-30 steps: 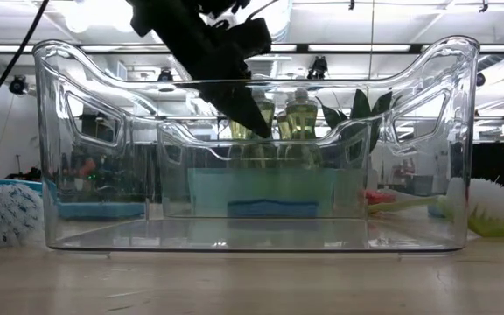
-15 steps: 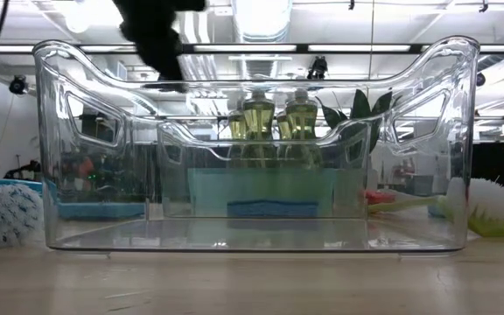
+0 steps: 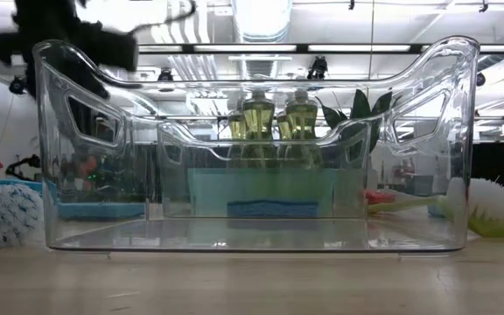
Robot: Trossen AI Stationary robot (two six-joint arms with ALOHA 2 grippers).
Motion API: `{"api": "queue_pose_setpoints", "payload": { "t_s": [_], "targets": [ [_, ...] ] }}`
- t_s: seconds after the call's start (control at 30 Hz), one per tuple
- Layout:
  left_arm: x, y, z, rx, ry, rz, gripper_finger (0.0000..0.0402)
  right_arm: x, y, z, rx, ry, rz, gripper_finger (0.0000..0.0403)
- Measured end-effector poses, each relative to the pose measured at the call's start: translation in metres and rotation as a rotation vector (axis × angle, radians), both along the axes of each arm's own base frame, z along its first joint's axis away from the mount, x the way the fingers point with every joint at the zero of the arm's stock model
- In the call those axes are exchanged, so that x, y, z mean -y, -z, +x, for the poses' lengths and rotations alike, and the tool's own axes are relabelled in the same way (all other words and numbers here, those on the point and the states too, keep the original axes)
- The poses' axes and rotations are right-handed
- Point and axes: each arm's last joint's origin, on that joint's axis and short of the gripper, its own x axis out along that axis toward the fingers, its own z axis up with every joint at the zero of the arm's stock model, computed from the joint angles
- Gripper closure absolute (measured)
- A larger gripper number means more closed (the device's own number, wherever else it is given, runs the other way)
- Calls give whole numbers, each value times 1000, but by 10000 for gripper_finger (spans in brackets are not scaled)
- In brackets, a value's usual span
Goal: Pick & Place Kitchen Sink Supplies
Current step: Put the blue sponge into the top transparent bin
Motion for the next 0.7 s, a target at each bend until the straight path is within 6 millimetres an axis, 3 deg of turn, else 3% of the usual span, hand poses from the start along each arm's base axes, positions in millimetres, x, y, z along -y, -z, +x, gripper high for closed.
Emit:
{"api": "queue_pose_setpoints", "payload": {
  "t_s": [0.23, 0.7],
  "targets": [
    [1, 40, -4, 30, -4, -91, 296, 0, -2, 0, 12, -1, -6, 394],
    [-2, 64, -15, 25, -18, -76, 296, 0, -2, 0, 12, -1, -7, 394]
  ]
}}
